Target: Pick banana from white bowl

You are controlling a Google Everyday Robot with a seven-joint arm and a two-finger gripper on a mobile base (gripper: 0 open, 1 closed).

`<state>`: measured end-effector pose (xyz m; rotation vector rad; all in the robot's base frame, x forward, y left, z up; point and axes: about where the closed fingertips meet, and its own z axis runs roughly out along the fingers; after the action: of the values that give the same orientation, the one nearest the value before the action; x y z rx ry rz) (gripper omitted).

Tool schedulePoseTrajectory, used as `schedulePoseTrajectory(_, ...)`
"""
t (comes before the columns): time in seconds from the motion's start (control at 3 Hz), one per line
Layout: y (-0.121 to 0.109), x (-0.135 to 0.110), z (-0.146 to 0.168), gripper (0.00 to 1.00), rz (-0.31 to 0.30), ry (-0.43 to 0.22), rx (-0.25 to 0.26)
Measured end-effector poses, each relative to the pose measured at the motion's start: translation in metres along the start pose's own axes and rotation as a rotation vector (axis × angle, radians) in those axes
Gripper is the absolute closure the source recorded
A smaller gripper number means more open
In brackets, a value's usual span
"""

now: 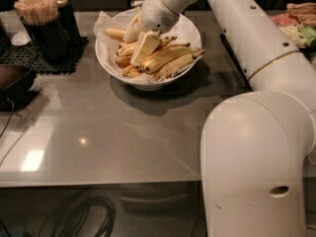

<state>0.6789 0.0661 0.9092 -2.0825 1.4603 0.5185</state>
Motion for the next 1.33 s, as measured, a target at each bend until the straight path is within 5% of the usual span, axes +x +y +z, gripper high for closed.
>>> schedulePoseTrajectory(0.33,0.0021,0.0066,0.0035,0.4,0.024,0.0,-0.007)
schedulePoseTrajectory(1.33,0.0081,0.0135,0.0,1.0,0.052,0.007,-0.011)
